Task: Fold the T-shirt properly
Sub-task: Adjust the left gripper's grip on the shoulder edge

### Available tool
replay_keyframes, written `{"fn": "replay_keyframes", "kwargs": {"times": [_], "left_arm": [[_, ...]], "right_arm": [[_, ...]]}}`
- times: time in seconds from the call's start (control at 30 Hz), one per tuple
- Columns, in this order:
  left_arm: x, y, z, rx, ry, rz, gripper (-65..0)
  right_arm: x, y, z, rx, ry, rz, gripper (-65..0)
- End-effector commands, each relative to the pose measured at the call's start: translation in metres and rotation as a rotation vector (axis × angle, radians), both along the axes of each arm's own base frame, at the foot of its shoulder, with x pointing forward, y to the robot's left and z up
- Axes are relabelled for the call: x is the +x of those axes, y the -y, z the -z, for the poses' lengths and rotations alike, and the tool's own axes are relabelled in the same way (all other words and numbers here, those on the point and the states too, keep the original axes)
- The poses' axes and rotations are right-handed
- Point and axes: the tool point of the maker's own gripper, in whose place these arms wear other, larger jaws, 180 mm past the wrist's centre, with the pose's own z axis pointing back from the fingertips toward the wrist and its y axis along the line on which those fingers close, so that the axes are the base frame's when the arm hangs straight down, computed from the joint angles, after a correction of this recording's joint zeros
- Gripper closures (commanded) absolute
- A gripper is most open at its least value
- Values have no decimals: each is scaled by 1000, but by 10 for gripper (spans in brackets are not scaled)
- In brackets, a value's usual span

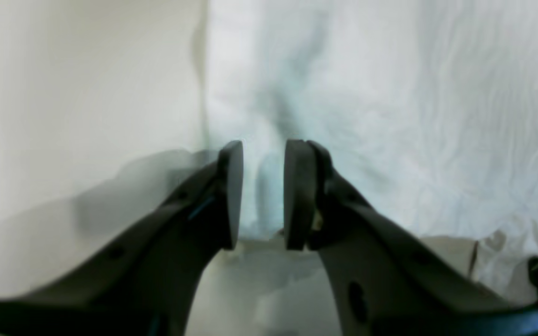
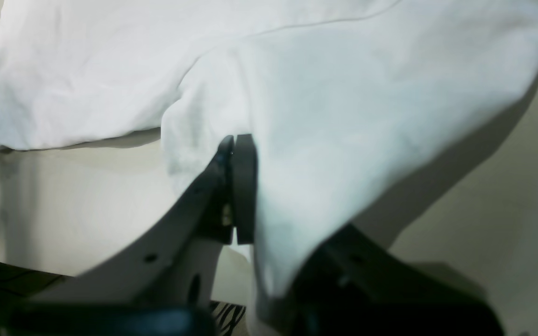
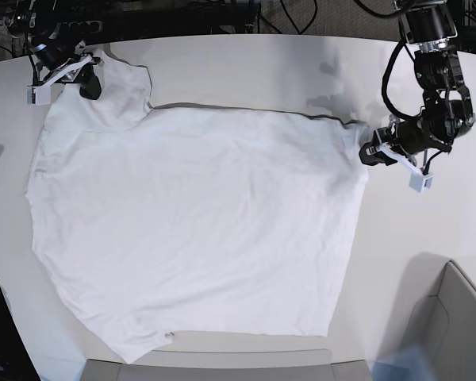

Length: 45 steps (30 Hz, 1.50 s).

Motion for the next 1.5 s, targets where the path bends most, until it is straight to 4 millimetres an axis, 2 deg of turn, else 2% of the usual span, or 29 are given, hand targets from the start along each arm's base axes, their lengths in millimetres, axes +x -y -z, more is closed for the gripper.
{"fn": "replay_keyframes", "kwargs": {"times": [0.0,0.07,0.2,0.33,0.4,0.5,0.8,1.17,1.27,1.47], "left_arm": [[7,-4,-8,-12,34,-15,-166],[6,-6,-5,-19,35,-17,-167],[6,2,-9,21,112,119,-168],[7,-2,-10,26,111,101,-168],[7,-9,-6,61,106,78,-168],[2,-16,14,167,55,98,-168],[-13,-2,49,116,-36,91,-168],[-8,14,47,61,-21,109,-168],[-16,29,55,67,-48,176,-167],[-32,29,65,67,-59,159,-166]], "right_arm": [[4,0,-9,3,37,-8,0],[4,0,-9,3,37,-8,0],[4,0,-9,3,37,-8,0],[4,0,-9,3,37,-8,0],[4,0,-9,3,37,-8,0],[5,0,-9,3,39,-8,0],[6,0,-10,2,40,-9,0],[4,0,-9,2,37,-9,0],[4,0,-9,2,37,-9,0],[5,1,-9,0,37,-10,0]]}}
